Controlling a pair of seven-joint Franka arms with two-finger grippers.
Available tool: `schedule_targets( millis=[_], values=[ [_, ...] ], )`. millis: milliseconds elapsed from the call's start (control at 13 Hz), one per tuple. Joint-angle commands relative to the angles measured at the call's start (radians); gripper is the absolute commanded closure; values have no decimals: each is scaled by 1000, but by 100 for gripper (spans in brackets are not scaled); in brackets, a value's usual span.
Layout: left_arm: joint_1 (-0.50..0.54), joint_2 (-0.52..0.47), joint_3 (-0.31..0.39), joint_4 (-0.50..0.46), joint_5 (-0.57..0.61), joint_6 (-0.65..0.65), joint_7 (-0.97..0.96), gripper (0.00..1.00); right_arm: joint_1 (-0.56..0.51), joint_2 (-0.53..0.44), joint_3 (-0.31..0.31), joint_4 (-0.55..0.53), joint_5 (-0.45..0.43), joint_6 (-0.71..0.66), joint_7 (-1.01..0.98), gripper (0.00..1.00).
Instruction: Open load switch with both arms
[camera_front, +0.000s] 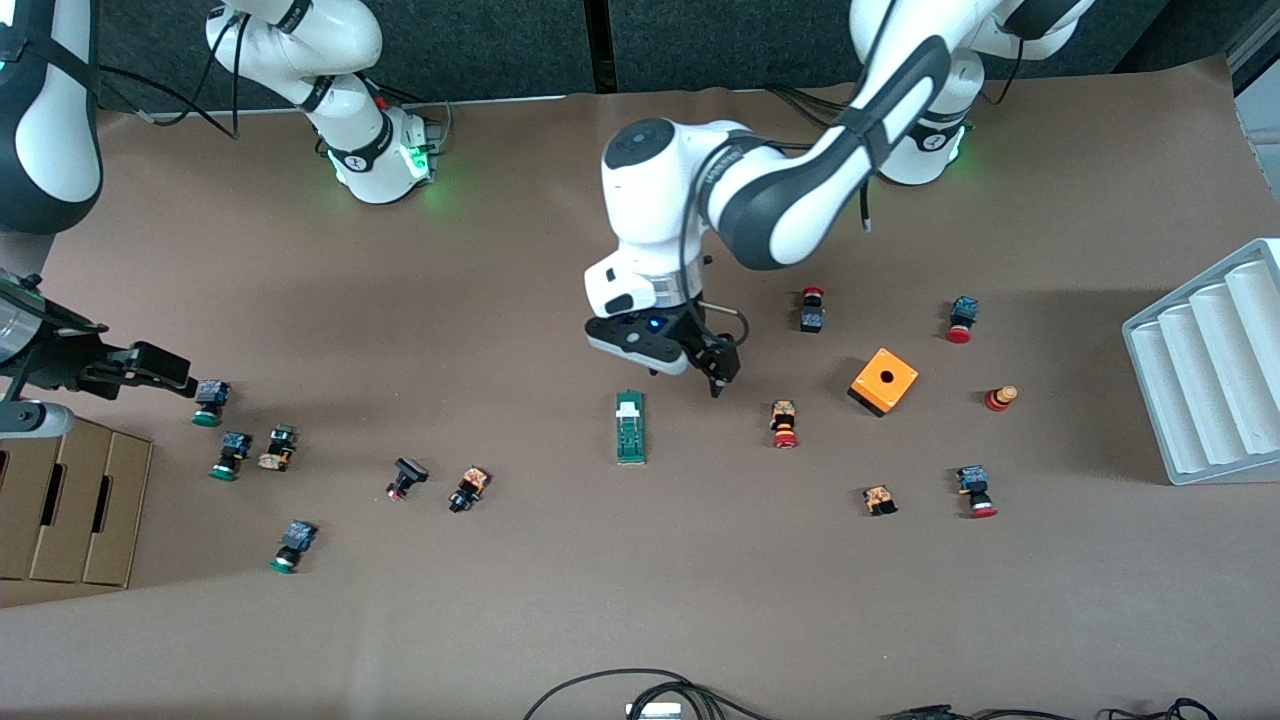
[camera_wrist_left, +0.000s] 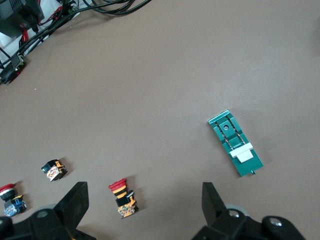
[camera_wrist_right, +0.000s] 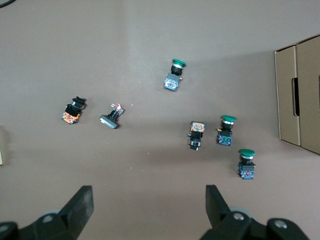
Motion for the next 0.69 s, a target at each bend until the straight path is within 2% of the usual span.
schedule_targets(
  millis=[0, 384, 614],
  values=[
    [82, -89, -7, -9, -141, -37, 140, 0, -7, -3, 7, 17, -17, -26, 10, 0],
    [275, -204, -5, 11, -431, -150, 332, 0, -9, -8, 13, 14, -18, -26, 15, 0],
    [330, -228, -4, 73, -453, -297, 337, 0, -15, -12, 13, 14, -18, -24, 15, 0]
  ],
)
